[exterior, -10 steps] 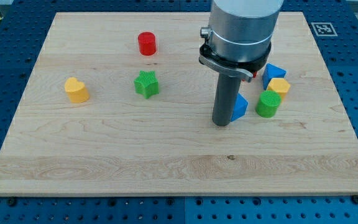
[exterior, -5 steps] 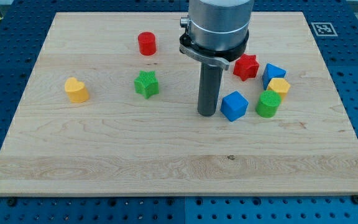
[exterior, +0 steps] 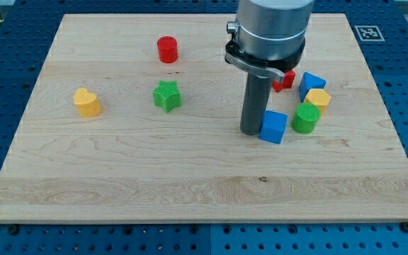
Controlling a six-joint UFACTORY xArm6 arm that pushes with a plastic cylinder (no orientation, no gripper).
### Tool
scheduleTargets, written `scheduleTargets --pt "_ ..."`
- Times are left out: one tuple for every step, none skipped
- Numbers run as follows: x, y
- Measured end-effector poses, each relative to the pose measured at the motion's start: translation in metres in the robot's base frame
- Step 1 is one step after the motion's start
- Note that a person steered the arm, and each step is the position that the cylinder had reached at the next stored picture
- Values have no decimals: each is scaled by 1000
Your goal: Push the blue cube closer to green circle
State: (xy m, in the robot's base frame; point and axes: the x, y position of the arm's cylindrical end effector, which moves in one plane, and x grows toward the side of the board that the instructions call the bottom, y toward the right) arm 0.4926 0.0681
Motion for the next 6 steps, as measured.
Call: scheduleTargets --pt "21 0" --pt "37 13" --pt "23 35" --pt "21 35" --pt "13 35" --pt "33 35"
